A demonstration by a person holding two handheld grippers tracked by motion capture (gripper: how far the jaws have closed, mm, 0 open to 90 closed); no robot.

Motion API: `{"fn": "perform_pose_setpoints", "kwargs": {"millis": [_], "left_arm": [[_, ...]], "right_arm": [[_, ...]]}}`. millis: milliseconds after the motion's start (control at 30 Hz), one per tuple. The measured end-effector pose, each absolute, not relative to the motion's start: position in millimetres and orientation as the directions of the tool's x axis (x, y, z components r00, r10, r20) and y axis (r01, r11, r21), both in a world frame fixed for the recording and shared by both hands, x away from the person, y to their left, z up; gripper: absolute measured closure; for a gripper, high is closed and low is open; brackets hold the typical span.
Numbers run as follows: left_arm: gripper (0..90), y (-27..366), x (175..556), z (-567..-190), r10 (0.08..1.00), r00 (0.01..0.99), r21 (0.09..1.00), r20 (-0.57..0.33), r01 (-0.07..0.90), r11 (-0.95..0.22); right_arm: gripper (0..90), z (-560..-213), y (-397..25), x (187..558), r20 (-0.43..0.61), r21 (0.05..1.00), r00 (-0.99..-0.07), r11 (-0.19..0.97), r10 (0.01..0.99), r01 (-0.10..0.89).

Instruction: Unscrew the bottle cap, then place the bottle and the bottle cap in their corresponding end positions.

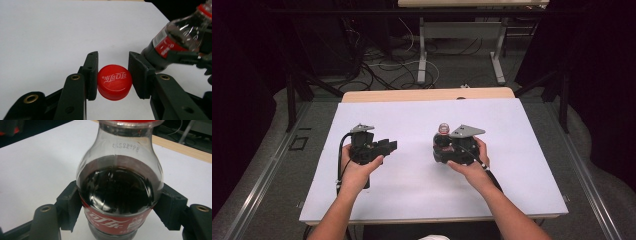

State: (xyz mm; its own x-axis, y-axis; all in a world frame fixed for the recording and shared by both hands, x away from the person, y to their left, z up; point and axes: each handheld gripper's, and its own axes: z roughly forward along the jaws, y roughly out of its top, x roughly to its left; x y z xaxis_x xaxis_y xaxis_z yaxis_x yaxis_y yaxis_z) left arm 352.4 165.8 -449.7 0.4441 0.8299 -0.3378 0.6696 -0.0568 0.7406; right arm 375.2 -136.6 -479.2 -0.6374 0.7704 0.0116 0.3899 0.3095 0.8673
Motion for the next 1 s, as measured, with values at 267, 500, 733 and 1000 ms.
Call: {"fn": "perform_pose_setpoints", "kwargs": {"millis": [267,500,733,1000], "left_arm": [[61.7,184,352,-462,0.827,0.415,0.730,-0.380,0.683,-0.007],[61.7,192,351,-472,0.831,0.398,0.728,-0.390,0.685,0.014],[61.7,193,352,-479,0.832,0.397,0.724,-0.388,0.690,0.009],[61.7,190,355,-485,0.826,0.411,0.721,-0.385,0.693,-0.010]], "right_arm": [[29.7,-478,-126,414,-0.016,0.869,-0.587,0.302,0.809,0.393],[29.6,-484,-122,440,-0.010,0.874,-0.528,0.264,0.849,0.408],[29.6,-495,-115,459,-0.011,0.879,-0.509,0.250,0.861,0.405],[29.4,-508,-106,463,-0.004,0.870,-0.529,0.264,0.848,0.417]]}}
